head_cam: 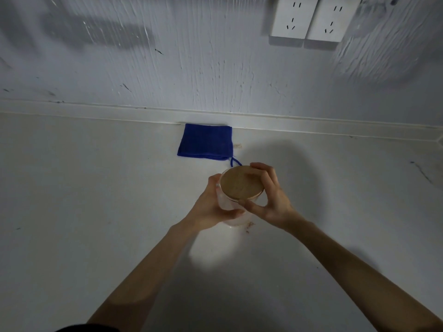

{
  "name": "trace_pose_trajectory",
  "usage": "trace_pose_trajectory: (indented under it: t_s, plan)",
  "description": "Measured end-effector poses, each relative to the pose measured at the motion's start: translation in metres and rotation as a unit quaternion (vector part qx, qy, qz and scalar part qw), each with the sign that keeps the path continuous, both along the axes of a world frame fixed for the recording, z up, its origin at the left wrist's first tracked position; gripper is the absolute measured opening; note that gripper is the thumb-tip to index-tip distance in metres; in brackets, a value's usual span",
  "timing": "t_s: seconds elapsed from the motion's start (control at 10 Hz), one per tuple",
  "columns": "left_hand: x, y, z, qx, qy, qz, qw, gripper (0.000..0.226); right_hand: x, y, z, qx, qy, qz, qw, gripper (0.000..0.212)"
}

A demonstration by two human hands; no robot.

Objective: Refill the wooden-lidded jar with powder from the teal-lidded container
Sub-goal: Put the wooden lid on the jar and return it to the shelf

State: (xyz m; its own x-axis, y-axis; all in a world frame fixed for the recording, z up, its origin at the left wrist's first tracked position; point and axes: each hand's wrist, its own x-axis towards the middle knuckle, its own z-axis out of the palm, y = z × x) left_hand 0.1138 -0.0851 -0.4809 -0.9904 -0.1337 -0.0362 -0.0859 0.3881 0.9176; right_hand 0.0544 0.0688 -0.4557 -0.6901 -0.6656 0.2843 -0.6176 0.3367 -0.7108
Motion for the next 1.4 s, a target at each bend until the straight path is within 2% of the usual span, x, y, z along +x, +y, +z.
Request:
trace_pose_trajectory:
  t_s: [0.2, 0.4, 0.6, 0.7, 0.8, 0.9, 1.0, 1.1, 1.2, 1.3, 1.4]
  plan:
    - [-0.005, 0.0, -0.005, 0.011, 0.022, -0.015, 1.0, 0.081, -0.01, 0.009, -0.003, 0.024, 0.017, 0.016, 0.999, 0.062]
    - [-0.007, 0.002, 0.0, 0.036, 0.034, -0.03, 0.998, 0.077, -0.015, 0.009, 0.006, 0.1, 0.023, 0.017, 0.995, 0.062]
    - [0.001, 0.008, 0.0, 0.03, -0.007, 0.008, 0.999, 0.083, 0.002, -0.001, -0.003, 0.033, -0.013, -0.058, 0.998, 0.068]
    - [0.003, 0.013, -0.006, -0.011, -0.013, 0.01, 1.0, 0.074, 0.016, -0.016, -0.008, 0.004, -0.012, -0.148, 0.989, 0.069]
    - [-0.002, 0.019, -0.008, 0.107, 0.001, 0.022, 0.994, 0.071, 0.023, -0.026, -0.01, -0.008, -0.002, -0.212, 0.977, 0.071]
    - [-0.003, 0.017, -0.014, 0.346, -0.004, 0.067, 0.936, 0.073, 0.028, -0.035, -0.013, -0.019, -0.012, -0.258, 0.966, 0.074]
    - [-0.004, 0.014, -0.009, 0.308, -0.031, 0.082, 0.947, 0.065, 0.027, -0.035, -0.012, -0.027, -0.029, -0.252, 0.967, 0.077]
    - [0.005, 0.009, -0.009, -0.049, 0.06, 0.006, 0.997, 0.074, 0.021, -0.027, -0.008, -0.051, -0.096, -0.197, 0.974, 0.084]
    - [0.001, 0.001, -0.011, -0.056, 0.012, 0.004, 0.998, 0.08, 0.015, -0.017, -0.007, -0.036, -0.15, -0.143, 0.978, 0.091]
    - [0.0, -0.015, -0.005, 0.012, -0.032, -0.04, 0.999, 0.077, 0.01, -0.004, -0.01, -0.008, -0.179, -0.102, 0.979, 0.087]
    - [0.0, -0.023, -0.005, 0.012, -0.043, -0.038, 0.998, 0.074, 0.011, -0.002, -0.011, -0.011, -0.184, -0.106, 0.977, 0.079]
